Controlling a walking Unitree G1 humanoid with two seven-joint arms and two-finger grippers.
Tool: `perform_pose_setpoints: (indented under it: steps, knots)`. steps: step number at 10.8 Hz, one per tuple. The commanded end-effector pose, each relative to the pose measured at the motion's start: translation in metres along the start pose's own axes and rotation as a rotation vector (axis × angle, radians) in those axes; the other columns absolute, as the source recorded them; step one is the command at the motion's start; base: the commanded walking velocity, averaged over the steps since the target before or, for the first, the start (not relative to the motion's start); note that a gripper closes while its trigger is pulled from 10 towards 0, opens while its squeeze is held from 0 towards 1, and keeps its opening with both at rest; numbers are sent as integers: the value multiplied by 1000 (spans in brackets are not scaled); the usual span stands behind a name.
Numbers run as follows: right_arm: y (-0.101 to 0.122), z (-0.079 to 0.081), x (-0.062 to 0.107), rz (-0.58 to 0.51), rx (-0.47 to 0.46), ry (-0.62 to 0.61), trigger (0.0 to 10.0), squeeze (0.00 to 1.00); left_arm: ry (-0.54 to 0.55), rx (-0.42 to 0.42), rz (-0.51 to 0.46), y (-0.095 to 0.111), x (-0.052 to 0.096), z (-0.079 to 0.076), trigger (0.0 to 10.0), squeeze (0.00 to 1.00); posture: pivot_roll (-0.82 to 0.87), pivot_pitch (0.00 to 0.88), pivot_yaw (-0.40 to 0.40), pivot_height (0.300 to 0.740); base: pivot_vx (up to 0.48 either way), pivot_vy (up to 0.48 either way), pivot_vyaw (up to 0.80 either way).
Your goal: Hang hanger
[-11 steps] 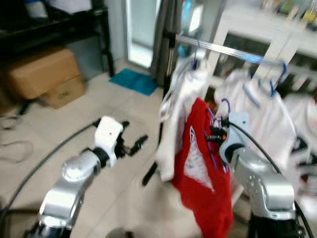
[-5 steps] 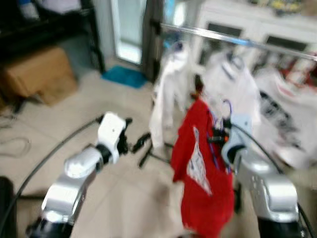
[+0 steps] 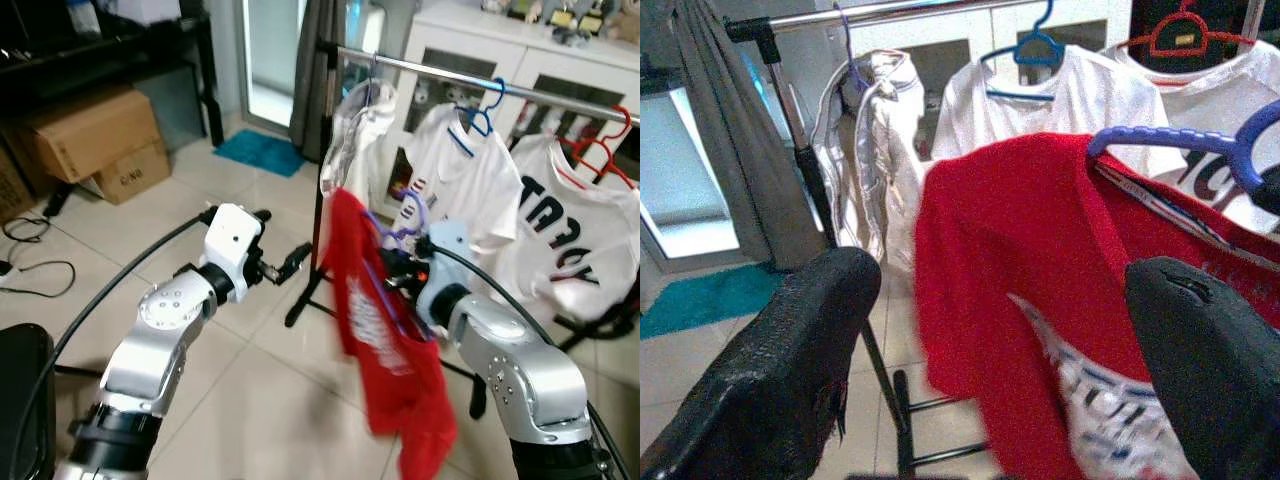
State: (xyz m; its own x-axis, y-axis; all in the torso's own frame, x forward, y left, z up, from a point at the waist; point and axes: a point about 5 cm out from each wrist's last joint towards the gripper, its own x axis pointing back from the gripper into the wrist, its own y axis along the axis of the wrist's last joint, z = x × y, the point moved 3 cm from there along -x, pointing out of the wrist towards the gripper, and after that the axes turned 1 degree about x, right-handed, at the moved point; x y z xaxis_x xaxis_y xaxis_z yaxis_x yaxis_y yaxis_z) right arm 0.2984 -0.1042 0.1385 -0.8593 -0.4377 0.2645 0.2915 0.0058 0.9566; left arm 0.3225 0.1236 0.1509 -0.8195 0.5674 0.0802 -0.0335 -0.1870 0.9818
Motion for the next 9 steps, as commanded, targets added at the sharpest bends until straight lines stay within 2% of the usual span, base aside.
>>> perform_pose_setpoints:
  steps: [1,2,3,4,5,6,7,9]
  knots:
    - [18,2,2,-74,23,27,0,0,13,-13,-25,6,-4,1,10000,1000,-151,0,-65,740,0,0,0]
    - [21,6,4,-88,32,67,0,0,49,-10,-41,10,-9,6,10000,1000,-154,0,-68,740,0,0,0]
    - [26,12,6,-106,45,116,0,0,68,-30,-38,10,-12,9,10000,859,-154,0,-71,740,0,0,0]
    - [28,15,6,-113,54,143,0,0,73,-35,-39,10,-14,11,10000,43,-156,0,-70,740,0,0,0]
    - [31,19,7,-122,56,168,0,0,76,-36,-38,9,-17,13,10000,0,-156,0,-71,740,0,0,0]
    - [33,23,7,-133,59,196,0,0,72,-34,-36,7,-20,15,3961,0,-157,0,-71,740,0,0,0]
    - [35,25,8,-139,60,210,0,0,66,-33,-39,7,-21,15,118,0,-157,0,-71,740,0,0,0]
    - [39,27,8,-155,60,234,0,0,37,-43,-45,9,-27,15,0,0,-160,0,-67,740,0,0,0]
